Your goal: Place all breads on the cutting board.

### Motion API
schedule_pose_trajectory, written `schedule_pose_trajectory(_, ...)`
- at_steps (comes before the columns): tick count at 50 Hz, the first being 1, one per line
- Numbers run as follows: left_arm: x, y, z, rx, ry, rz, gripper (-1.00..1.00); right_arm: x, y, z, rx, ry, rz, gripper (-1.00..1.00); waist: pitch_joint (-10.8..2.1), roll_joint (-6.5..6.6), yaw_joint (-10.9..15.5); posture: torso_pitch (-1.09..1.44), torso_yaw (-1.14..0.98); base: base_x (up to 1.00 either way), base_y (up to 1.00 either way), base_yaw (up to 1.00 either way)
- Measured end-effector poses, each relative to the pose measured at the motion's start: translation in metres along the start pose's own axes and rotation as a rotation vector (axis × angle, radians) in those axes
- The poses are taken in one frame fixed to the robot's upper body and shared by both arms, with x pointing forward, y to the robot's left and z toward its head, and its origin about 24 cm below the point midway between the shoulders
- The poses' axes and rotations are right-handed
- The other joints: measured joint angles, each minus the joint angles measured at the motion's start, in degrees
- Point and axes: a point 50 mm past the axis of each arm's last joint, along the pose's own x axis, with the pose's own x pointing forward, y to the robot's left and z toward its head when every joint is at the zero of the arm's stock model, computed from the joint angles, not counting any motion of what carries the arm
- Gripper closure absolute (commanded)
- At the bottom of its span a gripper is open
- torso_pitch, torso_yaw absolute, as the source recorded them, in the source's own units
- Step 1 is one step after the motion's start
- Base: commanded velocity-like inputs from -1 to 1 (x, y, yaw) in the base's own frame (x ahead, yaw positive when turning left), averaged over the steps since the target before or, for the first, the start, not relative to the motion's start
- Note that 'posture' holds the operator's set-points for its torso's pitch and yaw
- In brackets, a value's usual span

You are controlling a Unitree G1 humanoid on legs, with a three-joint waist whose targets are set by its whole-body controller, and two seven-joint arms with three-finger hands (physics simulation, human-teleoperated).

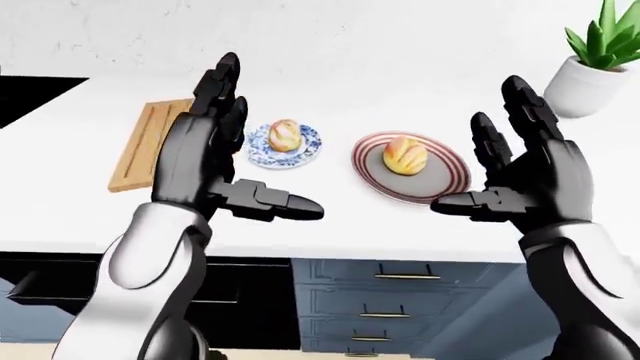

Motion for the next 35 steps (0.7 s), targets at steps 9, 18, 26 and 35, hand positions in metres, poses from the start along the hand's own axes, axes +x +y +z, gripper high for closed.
schedule_pose_trajectory(9, 0.001, 0.003, -0.001, 0.001, 0.001, 0.009, -1.00, -0.002, 0.005, 0.000, -0.007, -0.018, 0.018, -1.00, 1.16, 3.33, 0.7, 0.00, 0.00, 0.00, -0.01, -0.25)
schedule_pose_trajectory(18, 0.004, 0.003, 0.004, 0.007, -0.002, 0.018, -1.00, -0.001, 0.005, 0.006, -0.022, -0.041, 0.018, -1.00, 1.63, -1.78, 1.1, 0.00, 0.00, 0.00, 0.00, 0.00)
schedule_pose_trajectory(26, 0.029, 0.000, 0.012, 0.025, 0.007, -0.013, -1.00, -0.001, 0.002, 0.004, -0.035, -0.039, -0.003, -1.00, 0.84, -0.65, 0.7, 0.00, 0.00, 0.00, 0.00, 0.00)
schedule_pose_trajectory(35, 0.076, 0.008, 0.016, 0.061, 0.080, 0.005, -1.00, 0.000, 0.003, 0.003, -0.035, -0.038, 0.003, -1.00, 0.62, -0.65, 0.7, 0.00, 0.00, 0.00, 0.00, 0.00)
